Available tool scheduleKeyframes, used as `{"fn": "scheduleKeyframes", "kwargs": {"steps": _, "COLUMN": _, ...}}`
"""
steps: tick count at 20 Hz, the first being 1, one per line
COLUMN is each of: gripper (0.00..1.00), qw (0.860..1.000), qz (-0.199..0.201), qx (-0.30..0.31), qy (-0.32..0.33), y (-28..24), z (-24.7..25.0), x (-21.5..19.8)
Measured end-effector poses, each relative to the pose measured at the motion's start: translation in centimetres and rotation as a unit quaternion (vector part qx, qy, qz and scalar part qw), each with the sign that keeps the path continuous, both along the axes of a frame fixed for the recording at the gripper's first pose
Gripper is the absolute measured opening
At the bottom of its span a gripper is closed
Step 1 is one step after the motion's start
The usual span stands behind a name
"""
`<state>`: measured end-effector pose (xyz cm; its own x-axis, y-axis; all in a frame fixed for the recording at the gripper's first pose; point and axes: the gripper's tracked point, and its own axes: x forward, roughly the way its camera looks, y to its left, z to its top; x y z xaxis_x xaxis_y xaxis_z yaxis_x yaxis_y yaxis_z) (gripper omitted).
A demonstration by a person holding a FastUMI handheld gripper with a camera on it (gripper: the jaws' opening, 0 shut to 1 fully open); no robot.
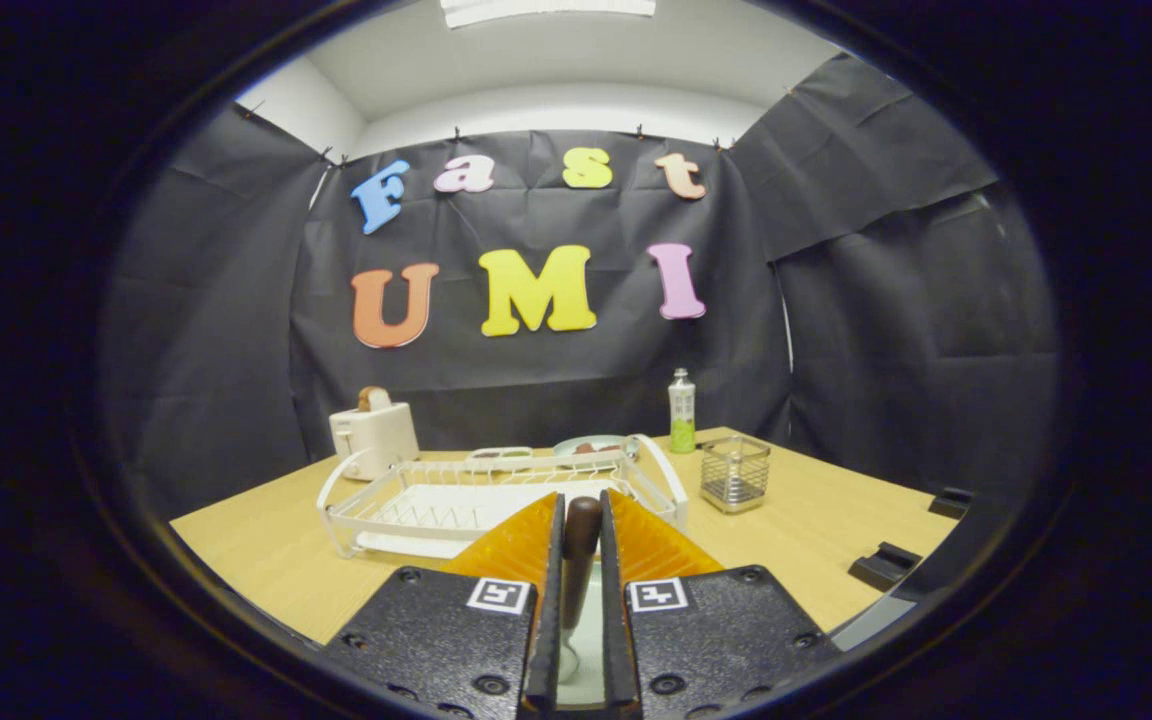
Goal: Take the plate from the dish rack, then take the spoon from the basket and place it into the plate.
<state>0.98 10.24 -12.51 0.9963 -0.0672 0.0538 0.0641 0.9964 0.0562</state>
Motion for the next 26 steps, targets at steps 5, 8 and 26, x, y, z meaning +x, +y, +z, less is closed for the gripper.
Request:
{"fn": "scheduleKeyframes", "kwargs": {"steps": 5, "gripper": 0.48, "qw": 0.999, "qz": 0.01, "qx": -0.004, "qy": -0.042, "y": -0.6, "z": 3.4, "x": -2.4}}
{"fn": "scheduleKeyframes", "kwargs": {"steps": 8, "gripper": 0.72, "qw": 0.999, "qz": 0.015, "qx": -0.02, "qy": -0.036, "y": -1.0, "z": 4.8, "x": -3.4}}
{"fn": "scheduleKeyframes", "kwargs": {"steps": 26, "gripper": 1.0, "qw": 0.999, "qz": 0.0, "qx": -0.032, "qy": -0.004, "y": -4.1, "z": 14.1, "x": -5.6}}
